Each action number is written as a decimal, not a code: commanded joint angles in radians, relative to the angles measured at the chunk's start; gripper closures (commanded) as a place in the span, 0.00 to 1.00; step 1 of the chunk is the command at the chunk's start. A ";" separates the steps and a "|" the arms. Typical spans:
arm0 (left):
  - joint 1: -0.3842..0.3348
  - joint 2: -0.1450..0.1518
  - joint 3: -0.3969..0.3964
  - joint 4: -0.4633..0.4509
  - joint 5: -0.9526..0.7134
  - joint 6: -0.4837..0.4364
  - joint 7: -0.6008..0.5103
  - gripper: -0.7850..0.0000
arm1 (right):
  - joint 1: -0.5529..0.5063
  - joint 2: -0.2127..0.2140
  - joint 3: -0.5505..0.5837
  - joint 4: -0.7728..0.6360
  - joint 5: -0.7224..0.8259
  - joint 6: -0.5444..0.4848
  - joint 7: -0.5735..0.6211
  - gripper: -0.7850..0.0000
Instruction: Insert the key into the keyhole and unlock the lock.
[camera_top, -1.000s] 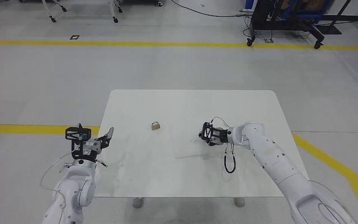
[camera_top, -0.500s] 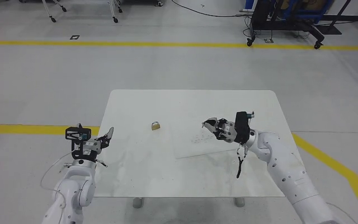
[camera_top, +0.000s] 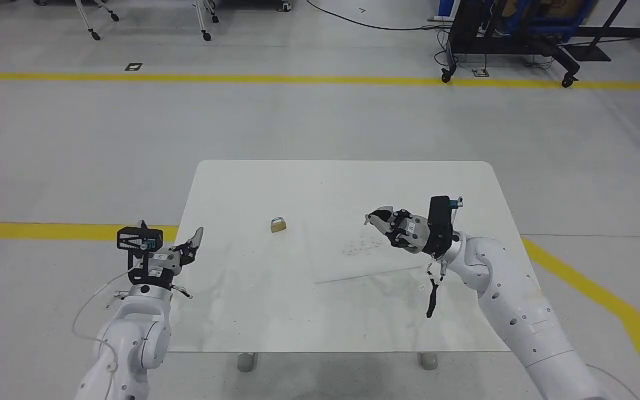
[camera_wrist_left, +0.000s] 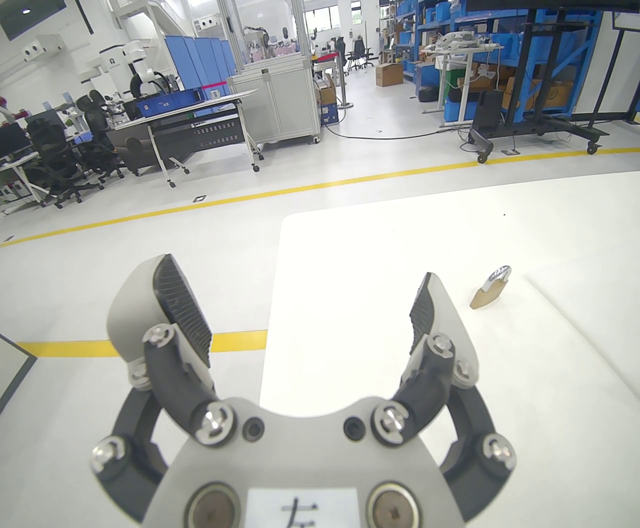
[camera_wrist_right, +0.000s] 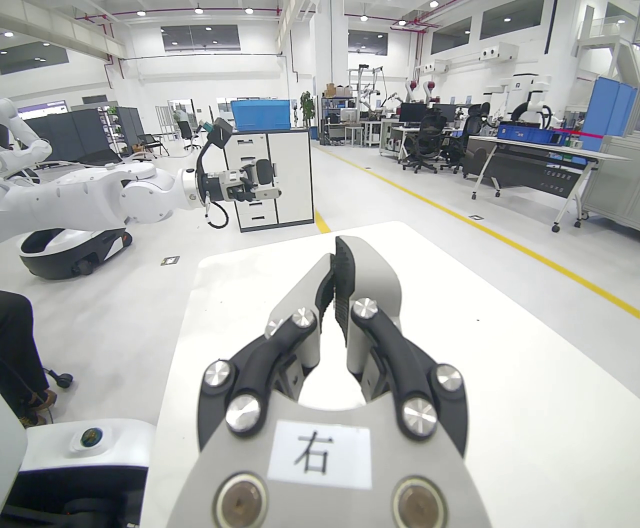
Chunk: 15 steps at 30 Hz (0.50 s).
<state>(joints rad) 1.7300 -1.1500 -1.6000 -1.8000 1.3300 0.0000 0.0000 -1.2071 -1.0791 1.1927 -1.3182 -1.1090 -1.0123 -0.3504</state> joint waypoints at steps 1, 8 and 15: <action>0.000 0.000 0.000 0.000 0.000 0.000 0.000 0.00 | 0.000 0.000 0.000 0.000 0.000 0.000 0.000 1.00; -0.039 -0.009 0.058 0.030 -0.121 -0.112 -0.002 0.00 | 0.000 0.000 0.000 0.000 0.000 0.000 0.000 1.00; -0.175 -0.034 0.202 0.107 -0.610 -0.371 -0.086 0.00 | 0.000 0.000 0.000 0.000 0.000 0.000 0.000 1.00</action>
<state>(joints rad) 1.5853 -1.1799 -1.4266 -1.7086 0.8681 -0.3193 -0.0431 -1.2071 -1.0790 1.1927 -1.3182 -1.1090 -1.0123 -0.3504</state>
